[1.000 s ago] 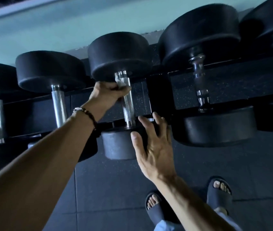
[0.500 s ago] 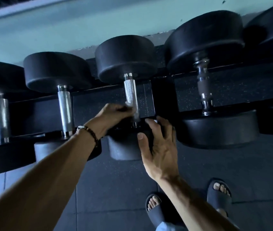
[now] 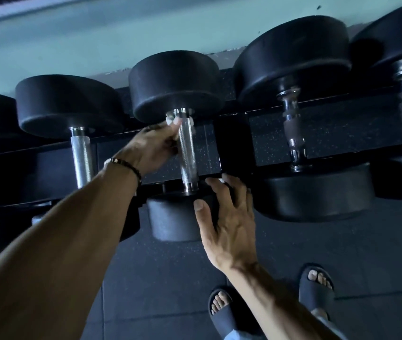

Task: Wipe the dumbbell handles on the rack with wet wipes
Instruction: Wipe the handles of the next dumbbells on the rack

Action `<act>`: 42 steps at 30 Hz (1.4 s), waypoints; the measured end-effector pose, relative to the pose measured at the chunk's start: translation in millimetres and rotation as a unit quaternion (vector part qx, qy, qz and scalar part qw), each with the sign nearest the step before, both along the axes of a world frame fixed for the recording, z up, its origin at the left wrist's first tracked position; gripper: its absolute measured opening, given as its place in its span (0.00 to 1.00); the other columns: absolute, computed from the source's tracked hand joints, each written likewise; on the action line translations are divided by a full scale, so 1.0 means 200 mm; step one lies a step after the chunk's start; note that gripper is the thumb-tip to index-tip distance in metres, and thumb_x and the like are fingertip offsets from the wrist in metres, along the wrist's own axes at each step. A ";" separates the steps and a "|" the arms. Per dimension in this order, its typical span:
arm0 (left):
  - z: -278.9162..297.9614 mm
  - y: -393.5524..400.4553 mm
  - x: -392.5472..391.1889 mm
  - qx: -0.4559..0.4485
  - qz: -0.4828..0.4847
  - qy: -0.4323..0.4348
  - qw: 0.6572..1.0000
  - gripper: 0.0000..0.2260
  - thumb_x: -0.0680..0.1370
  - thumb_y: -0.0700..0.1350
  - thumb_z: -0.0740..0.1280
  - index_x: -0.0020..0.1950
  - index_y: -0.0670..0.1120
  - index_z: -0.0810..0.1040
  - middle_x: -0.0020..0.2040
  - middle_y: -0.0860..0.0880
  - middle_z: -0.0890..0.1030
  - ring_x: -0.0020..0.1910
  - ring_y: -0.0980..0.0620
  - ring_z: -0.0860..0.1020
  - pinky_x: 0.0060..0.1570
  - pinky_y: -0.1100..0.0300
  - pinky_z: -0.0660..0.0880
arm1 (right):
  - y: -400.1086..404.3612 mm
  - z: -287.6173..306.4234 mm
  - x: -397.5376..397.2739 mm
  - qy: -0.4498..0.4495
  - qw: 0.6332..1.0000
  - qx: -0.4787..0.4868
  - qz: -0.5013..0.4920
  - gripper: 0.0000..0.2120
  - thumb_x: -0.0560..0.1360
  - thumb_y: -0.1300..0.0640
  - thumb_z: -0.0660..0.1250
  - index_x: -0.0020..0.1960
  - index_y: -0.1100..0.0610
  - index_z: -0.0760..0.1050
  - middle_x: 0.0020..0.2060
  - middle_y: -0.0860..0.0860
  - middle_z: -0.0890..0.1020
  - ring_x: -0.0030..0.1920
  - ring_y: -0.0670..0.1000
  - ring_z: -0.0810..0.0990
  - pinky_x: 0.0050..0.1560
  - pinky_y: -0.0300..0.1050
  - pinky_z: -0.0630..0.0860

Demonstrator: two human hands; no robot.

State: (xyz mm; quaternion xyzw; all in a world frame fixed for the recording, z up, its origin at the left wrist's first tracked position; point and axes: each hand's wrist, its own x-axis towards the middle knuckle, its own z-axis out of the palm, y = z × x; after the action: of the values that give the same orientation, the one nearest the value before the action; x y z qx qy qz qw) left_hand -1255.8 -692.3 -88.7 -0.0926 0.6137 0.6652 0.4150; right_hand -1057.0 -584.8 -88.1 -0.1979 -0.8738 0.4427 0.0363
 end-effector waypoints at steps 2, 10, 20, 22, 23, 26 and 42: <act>0.01 0.01 0.00 -0.008 0.009 -0.007 1.000 0.13 0.79 0.48 0.64 0.59 0.43 0.78 0.54 0.47 0.83 0.57 0.48 0.81 0.53 0.55 0.80 | 0.00 0.00 0.00 0.003 1.000 0.002 0.001 0.24 0.79 0.32 0.49 0.67 0.44 0.66 0.69 0.53 0.68 0.69 0.60 0.69 0.64 0.66 0.72; 0.09 -0.09 0.24 -0.249 -0.106 0.076 0.960 0.14 0.68 0.55 0.77 0.47 0.47 0.86 0.43 0.46 0.86 0.43 0.51 0.83 0.46 0.60 0.80 | 0.02 0.05 0.01 -0.020 0.999 -0.002 0.028 0.21 0.78 0.35 0.52 0.68 0.42 0.64 0.68 0.52 0.68 0.67 0.57 0.68 0.64 0.57 0.72; 0.64 -0.06 0.48 -0.175 -0.146 0.104 0.968 0.18 0.66 0.53 0.72 0.49 0.43 0.83 0.45 0.45 0.85 0.43 0.52 0.82 0.42 0.63 0.79 | 0.24 0.43 0.01 -0.030 0.984 -0.144 0.104 0.39 0.74 0.51 0.74 0.79 0.41 0.57 0.67 0.48 0.72 0.61 0.46 0.78 0.62 0.42 0.75; 0.71 0.05 0.56 -0.159 -0.179 0.090 0.967 0.16 0.67 0.52 0.75 0.49 0.43 0.83 0.42 0.47 0.85 0.41 0.53 0.82 0.42 0.63 0.78 | 0.29 0.51 0.07 0.006 0.980 -0.173 0.098 0.35 0.73 0.56 0.75 0.76 0.42 0.65 0.62 0.49 0.77 0.55 0.45 0.82 0.57 0.45 0.80; 0.73 0.11 0.59 -0.155 -0.190 0.088 0.965 0.17 0.68 0.50 0.78 0.51 0.42 0.83 0.43 0.46 0.85 0.41 0.53 0.82 0.43 0.61 0.78 | 0.33 0.54 0.11 0.015 0.982 -0.164 0.092 0.30 0.73 0.58 0.75 0.72 0.44 0.71 0.57 0.49 0.80 0.51 0.45 0.83 0.54 0.45 0.81; 0.79 0.31 0.70 -0.164 -0.229 0.109 0.953 0.18 0.67 0.53 0.79 0.50 0.43 0.84 0.42 0.45 0.85 0.43 0.50 0.83 0.46 0.56 0.78 | 0.50 0.64 0.26 0.009 0.993 -0.102 0.055 0.16 0.75 0.61 0.72 0.60 0.47 0.82 0.45 0.47 0.82 0.42 0.45 0.81 0.46 0.42 0.79; 0.93 2.40 1.80 -0.257 -0.549 0.495 0.623 0.18 0.80 0.58 0.62 0.67 0.54 0.74 0.64 0.55 0.74 0.65 0.52 0.73 0.64 0.52 0.71 | 2.45 0.90 1.49 -0.085 0.963 0.022 -0.256 0.07 0.76 0.54 0.69 0.54 0.49 0.81 0.40 0.44 0.81 0.40 0.46 0.79 0.45 0.49 0.80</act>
State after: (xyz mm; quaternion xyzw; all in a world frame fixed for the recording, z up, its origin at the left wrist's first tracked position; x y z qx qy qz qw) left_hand -895.3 -211.5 97.9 0.5018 0.8091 0.0748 0.2965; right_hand -758.0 -95.0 92.7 -0.4514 -0.8033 0.3805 0.0785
